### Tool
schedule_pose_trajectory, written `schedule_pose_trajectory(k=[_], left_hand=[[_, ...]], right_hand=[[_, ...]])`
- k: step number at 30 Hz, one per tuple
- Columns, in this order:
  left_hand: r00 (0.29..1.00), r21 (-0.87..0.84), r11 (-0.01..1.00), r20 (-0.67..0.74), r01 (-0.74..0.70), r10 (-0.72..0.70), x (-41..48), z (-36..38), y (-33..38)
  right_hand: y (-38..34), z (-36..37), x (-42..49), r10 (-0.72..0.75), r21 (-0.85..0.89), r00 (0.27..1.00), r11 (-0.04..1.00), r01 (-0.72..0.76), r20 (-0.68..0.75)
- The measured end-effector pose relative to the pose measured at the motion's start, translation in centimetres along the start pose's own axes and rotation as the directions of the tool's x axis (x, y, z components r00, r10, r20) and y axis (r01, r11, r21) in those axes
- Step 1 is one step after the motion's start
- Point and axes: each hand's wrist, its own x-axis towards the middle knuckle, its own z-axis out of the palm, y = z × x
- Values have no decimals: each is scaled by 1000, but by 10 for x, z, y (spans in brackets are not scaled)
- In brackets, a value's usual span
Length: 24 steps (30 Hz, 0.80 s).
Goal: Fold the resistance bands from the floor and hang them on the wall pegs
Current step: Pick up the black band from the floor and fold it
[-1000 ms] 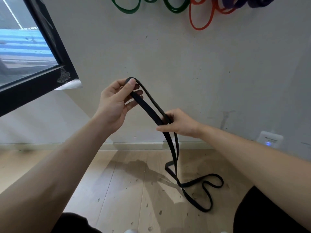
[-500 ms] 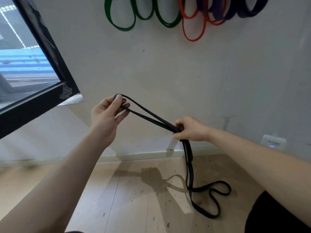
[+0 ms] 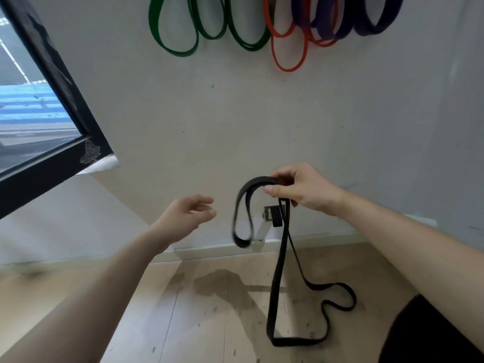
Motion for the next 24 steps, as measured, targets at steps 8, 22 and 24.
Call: schedule_pose_trajectory(k=[8,22,24], left_hand=[[926,-124,948,209,-295,315,-15,42,53],[932,-302,882,-138,-362,335,-22,40,71],[925,-353,860,-235,-368,300,-20,35,71]], right_hand=[[-13,5,-5,-30,-30,997,999,32,72],[12,26,0,87,-167,977,984,-54,197],[18,25,1,138,-176,968,979,-101,212]])
